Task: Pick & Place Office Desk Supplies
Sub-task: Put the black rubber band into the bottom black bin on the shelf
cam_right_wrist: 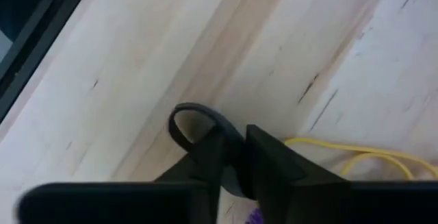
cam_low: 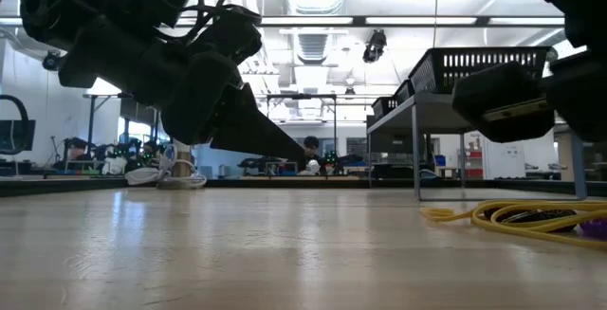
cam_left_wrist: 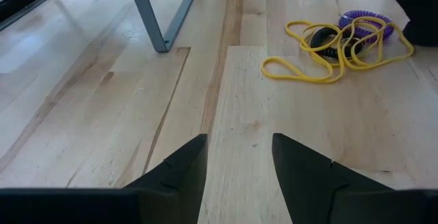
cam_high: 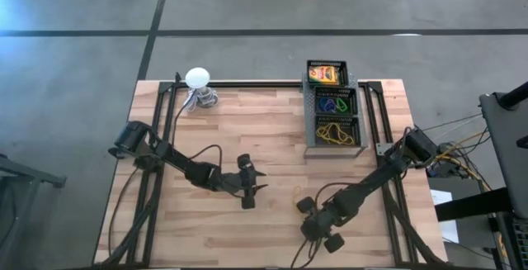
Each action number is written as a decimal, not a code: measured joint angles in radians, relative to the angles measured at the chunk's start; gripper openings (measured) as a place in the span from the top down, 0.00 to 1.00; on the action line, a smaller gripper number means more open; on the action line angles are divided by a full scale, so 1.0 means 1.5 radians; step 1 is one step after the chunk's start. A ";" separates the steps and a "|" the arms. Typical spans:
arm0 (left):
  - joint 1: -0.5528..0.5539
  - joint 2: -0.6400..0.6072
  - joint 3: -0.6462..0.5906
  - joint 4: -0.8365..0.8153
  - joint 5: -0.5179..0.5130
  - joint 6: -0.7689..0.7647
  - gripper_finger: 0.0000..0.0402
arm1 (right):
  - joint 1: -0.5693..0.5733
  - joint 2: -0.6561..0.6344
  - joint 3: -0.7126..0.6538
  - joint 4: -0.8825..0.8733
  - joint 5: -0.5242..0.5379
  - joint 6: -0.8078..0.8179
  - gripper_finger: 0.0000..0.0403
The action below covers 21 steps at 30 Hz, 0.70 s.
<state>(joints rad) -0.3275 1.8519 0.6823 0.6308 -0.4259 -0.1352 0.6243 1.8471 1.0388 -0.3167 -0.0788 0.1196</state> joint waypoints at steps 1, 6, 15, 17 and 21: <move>0.000 0.000 0.000 0.000 0.000 0.000 0.58 | 0.000 -0.001 0.001 -0.005 0.000 0.000 0.91; 0.000 0.000 0.000 0.000 0.000 0.000 0.58 | 0.002 -0.033 0.030 -0.038 0.003 0.043 0.97; 0.000 0.000 0.000 0.000 0.000 -0.002 0.58 | 0.017 -0.208 0.089 -0.124 0.217 0.020 0.98; 0.000 0.000 0.000 0.000 0.000 -0.002 0.58 | 0.017 -0.261 0.089 -0.129 0.323 0.002 0.98; 0.000 0.000 0.000 0.000 0.000 -0.002 0.58 | 0.011 -0.360 0.074 -0.141 0.567 -0.022 0.98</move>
<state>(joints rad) -0.3275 1.8519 0.6823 0.6308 -0.4260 -0.1383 0.6414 1.3077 1.1493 -0.5281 0.7714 0.0869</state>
